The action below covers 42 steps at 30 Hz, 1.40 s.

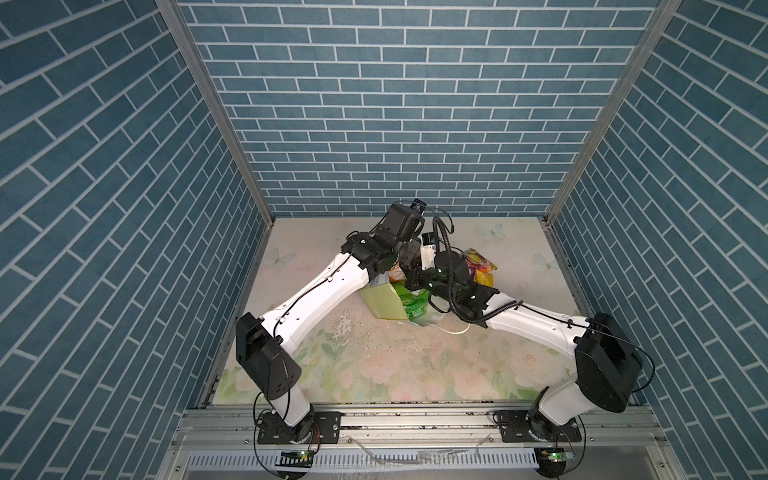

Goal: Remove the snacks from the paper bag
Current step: 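Close the right gripper on the crumpled multicolour packet, then lift the multicolour packet upward toward the bag opening with the right gripper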

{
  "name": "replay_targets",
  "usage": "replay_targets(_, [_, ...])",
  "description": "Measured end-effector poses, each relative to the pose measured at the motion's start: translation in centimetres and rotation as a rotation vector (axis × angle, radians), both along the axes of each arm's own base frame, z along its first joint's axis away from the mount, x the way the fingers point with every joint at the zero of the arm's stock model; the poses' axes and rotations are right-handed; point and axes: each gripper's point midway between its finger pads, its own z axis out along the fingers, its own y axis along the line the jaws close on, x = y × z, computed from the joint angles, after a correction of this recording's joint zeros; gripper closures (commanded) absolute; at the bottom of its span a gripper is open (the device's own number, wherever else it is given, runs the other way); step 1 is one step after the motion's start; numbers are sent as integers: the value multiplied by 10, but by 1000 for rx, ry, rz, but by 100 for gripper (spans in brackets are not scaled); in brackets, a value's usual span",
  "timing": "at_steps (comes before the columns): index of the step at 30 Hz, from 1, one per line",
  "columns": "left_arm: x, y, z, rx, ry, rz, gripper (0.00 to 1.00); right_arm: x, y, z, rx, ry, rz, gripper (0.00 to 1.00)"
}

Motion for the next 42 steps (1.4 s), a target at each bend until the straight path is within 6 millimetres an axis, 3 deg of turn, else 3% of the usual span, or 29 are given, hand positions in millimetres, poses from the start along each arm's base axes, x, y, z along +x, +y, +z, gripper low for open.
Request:
replay_targets(21, [2, 3, 0, -17, 5, 20, 100, -5, -13, 17, 15, -38, -23, 100])
replay_targets(42, [9, 14, 0, -60, 32, 64, 100, -16, -30, 53, 51, -102, -33, 100])
